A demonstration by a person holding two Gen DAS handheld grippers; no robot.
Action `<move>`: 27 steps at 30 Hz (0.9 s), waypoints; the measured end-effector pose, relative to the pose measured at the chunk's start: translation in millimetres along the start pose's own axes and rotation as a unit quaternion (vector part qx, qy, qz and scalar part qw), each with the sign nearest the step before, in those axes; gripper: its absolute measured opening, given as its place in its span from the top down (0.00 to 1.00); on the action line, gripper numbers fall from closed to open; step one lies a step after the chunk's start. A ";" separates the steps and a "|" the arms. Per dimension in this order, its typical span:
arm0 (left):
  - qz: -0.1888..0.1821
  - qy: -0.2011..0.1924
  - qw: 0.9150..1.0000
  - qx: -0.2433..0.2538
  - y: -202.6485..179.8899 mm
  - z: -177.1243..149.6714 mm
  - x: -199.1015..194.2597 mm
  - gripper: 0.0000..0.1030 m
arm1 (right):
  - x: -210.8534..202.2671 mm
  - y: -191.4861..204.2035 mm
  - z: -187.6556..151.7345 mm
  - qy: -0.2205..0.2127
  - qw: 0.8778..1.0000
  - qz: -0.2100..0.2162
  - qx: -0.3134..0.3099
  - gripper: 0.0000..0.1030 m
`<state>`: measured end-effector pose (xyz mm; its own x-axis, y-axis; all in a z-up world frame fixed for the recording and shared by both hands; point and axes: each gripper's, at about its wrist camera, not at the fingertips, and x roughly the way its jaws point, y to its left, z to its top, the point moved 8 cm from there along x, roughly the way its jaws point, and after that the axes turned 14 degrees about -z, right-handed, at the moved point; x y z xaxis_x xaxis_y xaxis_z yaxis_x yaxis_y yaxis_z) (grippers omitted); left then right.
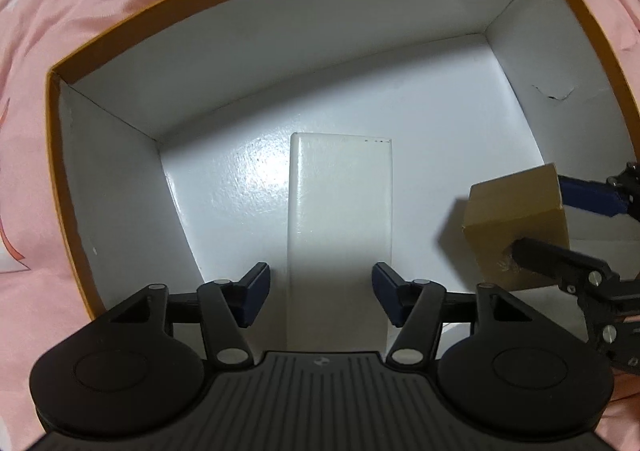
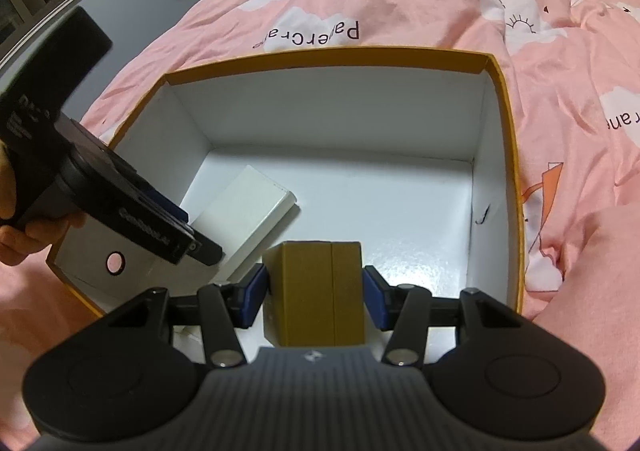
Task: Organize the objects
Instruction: 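Lower the white box into the orange box and open the left tool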
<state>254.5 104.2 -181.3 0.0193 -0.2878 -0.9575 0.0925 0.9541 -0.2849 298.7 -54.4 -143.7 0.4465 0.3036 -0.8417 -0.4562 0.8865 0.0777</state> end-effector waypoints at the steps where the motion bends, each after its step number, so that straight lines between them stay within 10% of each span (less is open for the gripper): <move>1: -0.005 0.000 1.000 -0.005 1.3 -0.6 1.1 0.29 | 0.0 0.1 0.0 0.001 1.000 0.000 0.000 0.48; 9: -0.042 -0.001 0.998 -0.043 7.1 -10.7 18.0 0.32 | 0.8 1.0 -2.6 0.005 1.000 0.000 -0.001 0.48; 11: -0.048 0.000 0.998 -0.047 5.2 -14.1 23.6 0.51 | 0.3 1.1 -2.8 0.005 1.000 0.001 -0.001 0.48; 17: 0.010 -0.029 0.999 -0.031 4.4 -23.0 9.3 0.68 | -1.4 -0.7 -2.2 0.002 1.000 0.000 -0.001 0.48; 22: 0.127 -0.037 0.991 0.005 7.3 -31.9 0.2 0.68 | 0.7 0.4 -2.7 0.003 1.000 -0.001 -0.001 0.48; 27: 0.124 -0.035 0.992 0.006 2.1 -37.2 -2.1 0.57 | -1.1 0.6 -5.5 0.006 1.000 0.000 -0.004 0.48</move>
<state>217.6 109.9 -181.6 0.1115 -0.0504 -0.9925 0.0877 0.9953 -0.0407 293.8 -56.1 -145.7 0.4377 0.2987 -0.8481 -0.4618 0.8840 0.0730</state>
